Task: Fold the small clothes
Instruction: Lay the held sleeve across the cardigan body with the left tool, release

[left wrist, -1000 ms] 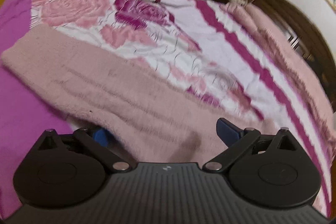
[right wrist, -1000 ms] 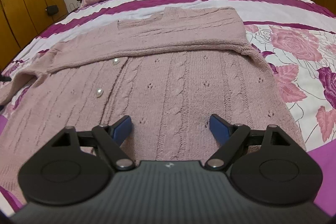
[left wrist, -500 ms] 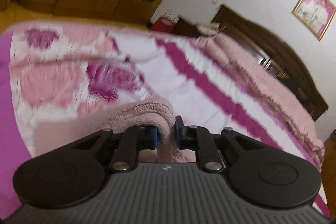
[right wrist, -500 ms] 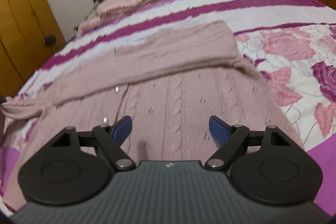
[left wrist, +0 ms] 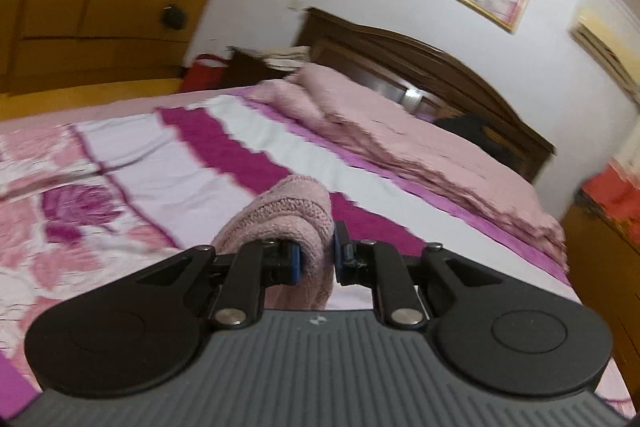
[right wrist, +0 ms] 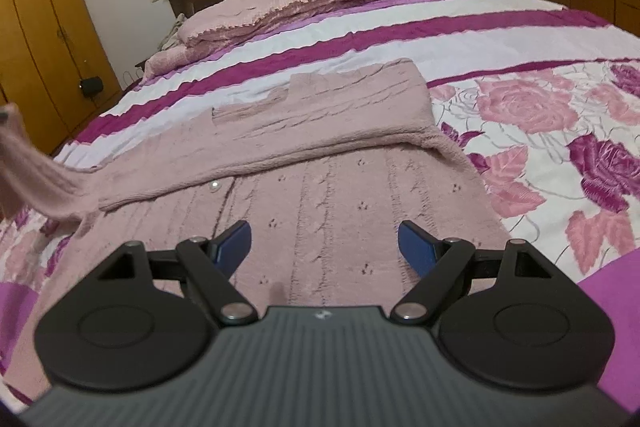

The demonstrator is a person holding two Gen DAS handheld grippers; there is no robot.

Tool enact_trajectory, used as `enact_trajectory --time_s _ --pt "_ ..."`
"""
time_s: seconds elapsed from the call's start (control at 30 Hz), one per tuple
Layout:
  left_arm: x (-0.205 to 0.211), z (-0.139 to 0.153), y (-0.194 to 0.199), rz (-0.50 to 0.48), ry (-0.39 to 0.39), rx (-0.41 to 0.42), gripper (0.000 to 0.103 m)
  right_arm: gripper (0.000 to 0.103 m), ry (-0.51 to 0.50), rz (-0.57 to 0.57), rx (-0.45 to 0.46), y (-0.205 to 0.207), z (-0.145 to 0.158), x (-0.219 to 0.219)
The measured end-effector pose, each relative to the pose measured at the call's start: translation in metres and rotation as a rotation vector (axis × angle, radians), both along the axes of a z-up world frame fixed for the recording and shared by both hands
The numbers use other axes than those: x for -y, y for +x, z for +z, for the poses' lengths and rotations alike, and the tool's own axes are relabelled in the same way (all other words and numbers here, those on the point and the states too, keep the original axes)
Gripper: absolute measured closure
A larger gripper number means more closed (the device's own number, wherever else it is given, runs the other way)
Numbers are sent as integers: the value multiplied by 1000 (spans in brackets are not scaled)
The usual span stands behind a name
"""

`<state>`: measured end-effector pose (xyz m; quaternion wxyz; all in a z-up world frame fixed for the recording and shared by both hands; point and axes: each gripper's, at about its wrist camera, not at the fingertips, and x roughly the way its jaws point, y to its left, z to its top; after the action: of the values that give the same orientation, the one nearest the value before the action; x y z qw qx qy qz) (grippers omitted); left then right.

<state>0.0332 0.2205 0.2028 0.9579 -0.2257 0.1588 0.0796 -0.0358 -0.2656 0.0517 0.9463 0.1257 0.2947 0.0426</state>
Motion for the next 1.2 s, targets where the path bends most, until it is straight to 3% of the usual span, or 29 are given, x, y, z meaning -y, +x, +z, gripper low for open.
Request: enact_trajectory --time_s 0.23,0.4,0.6,0.8,0.93,1.07,1.13,1.2 --pt "88 24 22 -155 40 36 86 21 -20 -18 21 -4 2 10" --pt "154 21 46 -247 46 17 86 21 16 -82 16 0 -4 31" --pt "220 -20 81 -334 15 -87 86 21 39 -91 31 0 -7 43" --pt "287 -82 96 -441 126 -213 86 21 39 -91 -20 5 -30 45" --pt "316 -130 104 -473 221 -297 86 21 53 -89 -8 4 -34 46" --pt "330 -159 110 -513 256 -368 84 21 51 -83 4 2 -38 46" --pt "335 -162 107 -523 291 -372 79 20 55 -82 6 2 -38 46" --pt "334 -160 105 -539 294 -379 63 20 63 -82 9 2 -38 48"
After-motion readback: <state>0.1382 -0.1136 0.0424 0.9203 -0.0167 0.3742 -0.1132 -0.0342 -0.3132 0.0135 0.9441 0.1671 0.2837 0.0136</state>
